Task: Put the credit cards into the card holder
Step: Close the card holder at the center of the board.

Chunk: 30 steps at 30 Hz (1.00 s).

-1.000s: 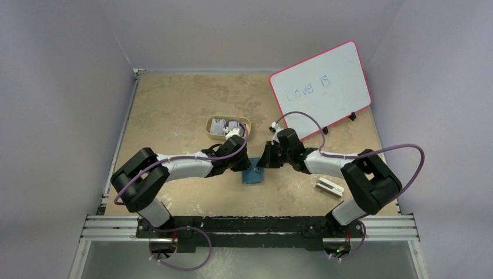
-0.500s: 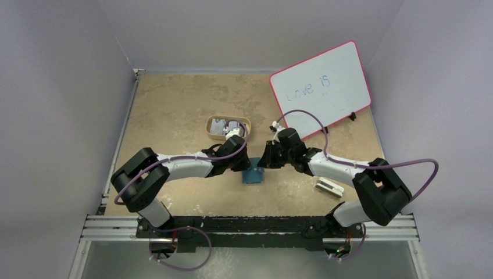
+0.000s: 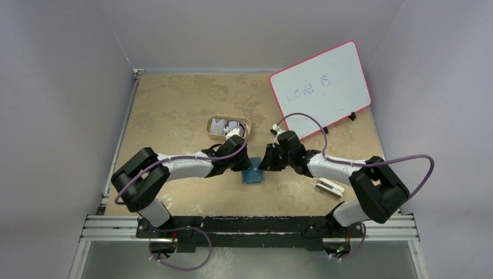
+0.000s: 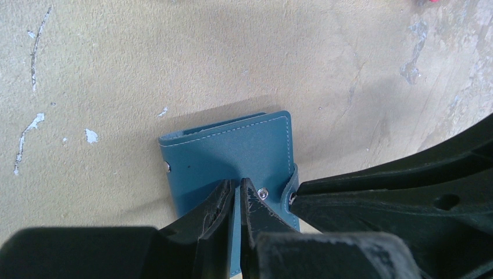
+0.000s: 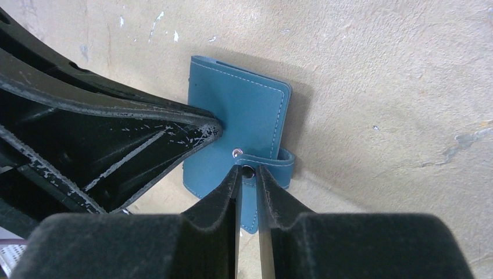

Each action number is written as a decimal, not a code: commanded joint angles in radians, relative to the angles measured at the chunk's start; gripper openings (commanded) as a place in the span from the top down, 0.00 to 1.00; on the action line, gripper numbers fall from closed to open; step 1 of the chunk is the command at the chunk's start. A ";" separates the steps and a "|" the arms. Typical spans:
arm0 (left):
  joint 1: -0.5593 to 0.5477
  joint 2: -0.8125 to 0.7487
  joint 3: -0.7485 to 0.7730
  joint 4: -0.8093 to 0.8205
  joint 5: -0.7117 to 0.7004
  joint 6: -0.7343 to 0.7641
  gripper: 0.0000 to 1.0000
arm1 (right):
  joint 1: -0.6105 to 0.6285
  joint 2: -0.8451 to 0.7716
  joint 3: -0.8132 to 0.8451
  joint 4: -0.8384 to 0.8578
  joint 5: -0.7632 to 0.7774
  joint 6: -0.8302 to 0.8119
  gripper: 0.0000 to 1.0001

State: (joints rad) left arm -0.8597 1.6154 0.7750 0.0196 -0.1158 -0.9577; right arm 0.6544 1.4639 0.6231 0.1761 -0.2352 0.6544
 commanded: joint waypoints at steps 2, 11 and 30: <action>-0.002 0.037 0.009 -0.004 -0.012 0.007 0.93 | 0.004 0.023 0.007 0.066 -0.032 -0.003 0.83; -0.002 0.036 0.010 -0.002 -0.015 0.007 0.93 | 0.005 0.030 -0.023 0.101 -0.033 0.031 0.84; -0.002 0.038 0.007 0.003 -0.012 0.004 0.93 | 0.007 -0.025 -0.008 0.004 0.034 0.018 0.84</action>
State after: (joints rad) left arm -0.8597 1.6157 0.7753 0.0208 -0.1158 -0.9581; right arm 0.6548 1.4498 0.6060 0.1745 -0.2272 0.6769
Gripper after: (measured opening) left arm 0.076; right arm 0.158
